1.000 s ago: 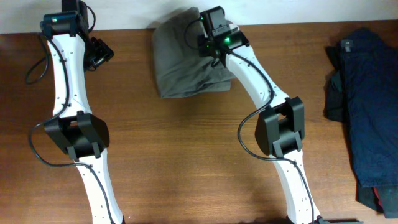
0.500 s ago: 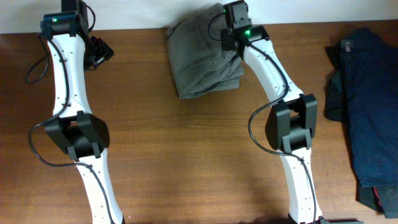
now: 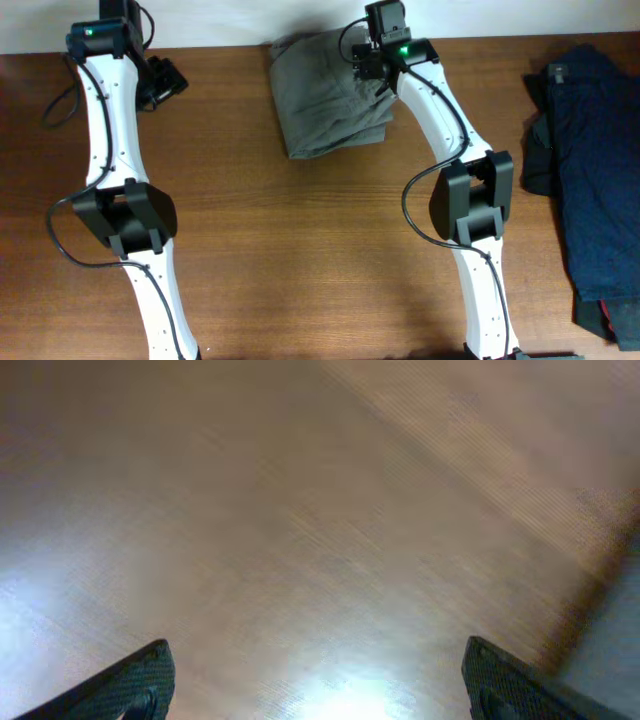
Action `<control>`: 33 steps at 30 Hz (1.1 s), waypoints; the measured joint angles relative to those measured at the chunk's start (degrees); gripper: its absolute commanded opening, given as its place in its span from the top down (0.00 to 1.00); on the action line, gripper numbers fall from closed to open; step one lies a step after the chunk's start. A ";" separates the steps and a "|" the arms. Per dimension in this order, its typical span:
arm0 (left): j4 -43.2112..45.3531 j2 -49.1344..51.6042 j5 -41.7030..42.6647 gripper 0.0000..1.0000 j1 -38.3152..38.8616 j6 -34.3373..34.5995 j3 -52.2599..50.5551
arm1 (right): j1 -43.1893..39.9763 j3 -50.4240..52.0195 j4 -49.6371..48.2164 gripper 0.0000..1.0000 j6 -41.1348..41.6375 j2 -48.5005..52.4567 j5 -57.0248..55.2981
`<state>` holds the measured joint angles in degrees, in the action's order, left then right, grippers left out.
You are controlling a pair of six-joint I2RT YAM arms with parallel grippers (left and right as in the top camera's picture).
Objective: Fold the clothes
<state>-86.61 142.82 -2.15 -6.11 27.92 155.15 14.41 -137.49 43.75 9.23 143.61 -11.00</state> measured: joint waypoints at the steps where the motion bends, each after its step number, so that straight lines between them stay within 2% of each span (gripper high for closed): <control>1: 1.44 0.00 2.19 0.08 0.50 -2.14 0.00 | -0.33 -0.46 -0.02 0.18 0.02 0.00 0.02; 4: 5.49 0.00 6.60 0.10 2.56 -5.88 0.00 | -1.57 -1.42 0.02 0.22 0.85 -0.17 0.72; 5: 6.86 0.00 7.80 0.22 3.63 -6.69 0.00 | -2.08 -1.53 0.09 0.27 1.14 -0.22 1.40; 6: 8.20 0.00 8.76 0.51 4.81 -7.45 0.00 | -2.91 -1.68 0.48 0.38 1.25 -0.31 2.51; 7: 9.79 0.00 9.60 0.67 6.19 -8.22 0.00 | -3.54 -1.73 0.85 0.46 1.84 -0.33 3.39; 9: 12.46 0.11 10.88 0.91 9.03 -8.76 0.00 | -5.14 -1.84 1.84 0.62 2.93 -0.33 5.81; 10: 14.19 0.22 11.43 0.99 10.88 -9.09 0.00 | -6.32 -1.84 2.58 0.67 3.43 -0.33 7.48; 17: 26.95 5.97 12.85 0.99 21.29 -10.12 0.11 | -14.95 -1.88 8.70 0.73 4.39 -0.37 17.62; 22: 32.81 12.39 12.92 0.99 25.05 -10.21 0.11 | -19.23 -1.88 14.16 0.76 4.52 -0.39 20.37; 33: 34.40 18.34 12.96 0.94 25.44 -10.25 0.11 | -20.06 -1.88 17.20 0.76 4.50 -0.42 21.68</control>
<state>-52.21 161.16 10.81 19.33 17.67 155.26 -5.65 -139.37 60.95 13.74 143.20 10.68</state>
